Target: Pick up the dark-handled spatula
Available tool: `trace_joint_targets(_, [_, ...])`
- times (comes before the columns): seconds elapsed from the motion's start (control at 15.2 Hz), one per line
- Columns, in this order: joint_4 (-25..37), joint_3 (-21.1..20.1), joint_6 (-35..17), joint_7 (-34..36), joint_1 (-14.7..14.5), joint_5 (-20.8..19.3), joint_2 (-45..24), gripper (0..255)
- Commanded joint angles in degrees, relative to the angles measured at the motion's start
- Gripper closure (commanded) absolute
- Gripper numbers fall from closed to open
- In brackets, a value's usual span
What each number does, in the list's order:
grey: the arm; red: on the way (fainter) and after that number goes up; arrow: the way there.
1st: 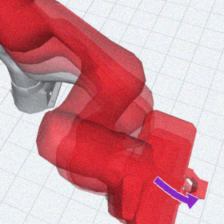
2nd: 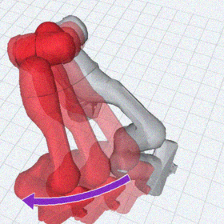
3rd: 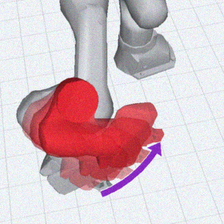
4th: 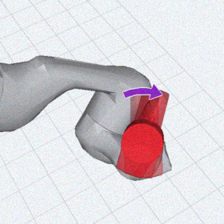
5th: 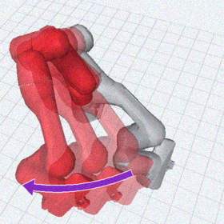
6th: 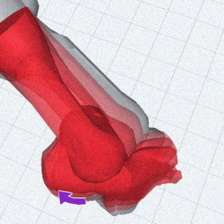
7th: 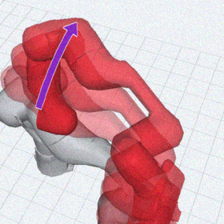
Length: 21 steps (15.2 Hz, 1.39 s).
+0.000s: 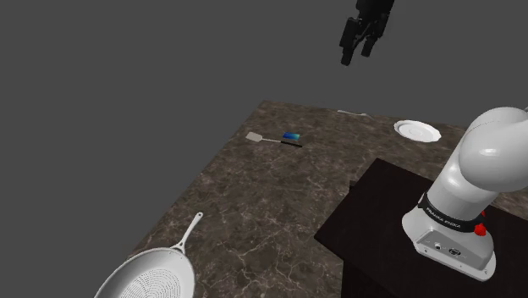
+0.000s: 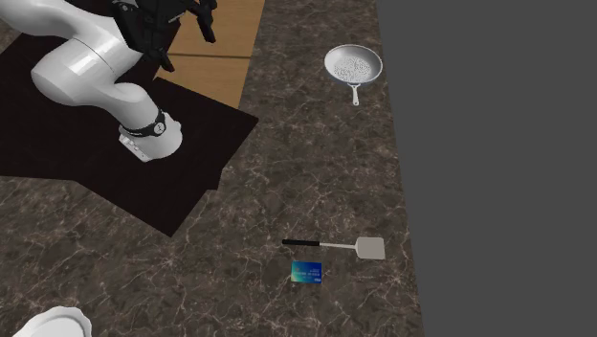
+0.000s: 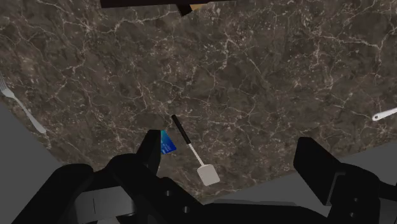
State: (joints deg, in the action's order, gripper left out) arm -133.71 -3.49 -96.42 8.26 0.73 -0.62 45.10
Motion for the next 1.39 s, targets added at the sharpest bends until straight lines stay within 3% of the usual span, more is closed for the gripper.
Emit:
trace_joint_targets(0.0, [0.0,0.0,0.0,0.0,0.0,0.0,0.0,0])
trace_joint_targets(0.66, [-1.16,4.51,-15.65,-9.38,-0.3,-1.9,-17.08,0])
trace_joint_targets(1.32, [5.48,7.4,-27.62,-18.62,-0.66,-1.49,-38.38,0])
